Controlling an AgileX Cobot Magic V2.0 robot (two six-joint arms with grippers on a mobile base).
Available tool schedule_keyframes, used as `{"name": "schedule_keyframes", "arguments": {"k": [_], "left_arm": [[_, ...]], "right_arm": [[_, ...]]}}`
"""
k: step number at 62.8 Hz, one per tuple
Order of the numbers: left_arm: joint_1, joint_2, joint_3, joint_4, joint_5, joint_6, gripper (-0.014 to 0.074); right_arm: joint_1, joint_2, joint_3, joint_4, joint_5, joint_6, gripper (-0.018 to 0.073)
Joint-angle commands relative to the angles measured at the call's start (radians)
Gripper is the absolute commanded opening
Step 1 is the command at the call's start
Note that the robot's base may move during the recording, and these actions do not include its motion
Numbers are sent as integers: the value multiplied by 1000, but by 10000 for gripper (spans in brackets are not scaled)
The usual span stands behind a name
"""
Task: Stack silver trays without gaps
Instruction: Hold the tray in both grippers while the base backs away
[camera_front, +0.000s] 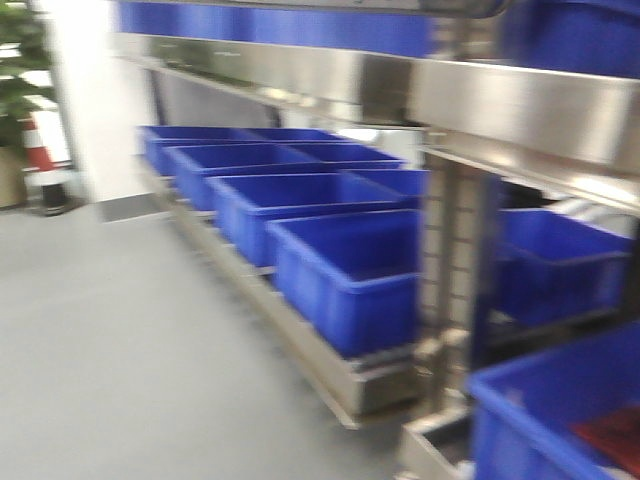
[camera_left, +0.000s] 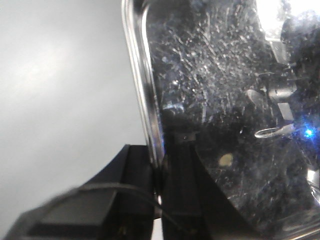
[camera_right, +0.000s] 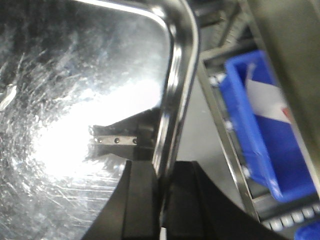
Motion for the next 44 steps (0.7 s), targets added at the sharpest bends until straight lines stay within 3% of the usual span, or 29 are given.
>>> {"name": "schedule_keyframes", "arguments": {"k": [1,44], "left_arm": [[-5,-40,-33,-2,45,23,-41],[-5,-40,-33,-35,45,23,-41]], "right_arm": [[-2,-41,-23,-55,-24,-31,61],[-2,-41,-23,-55,-24,-31,61]]}}
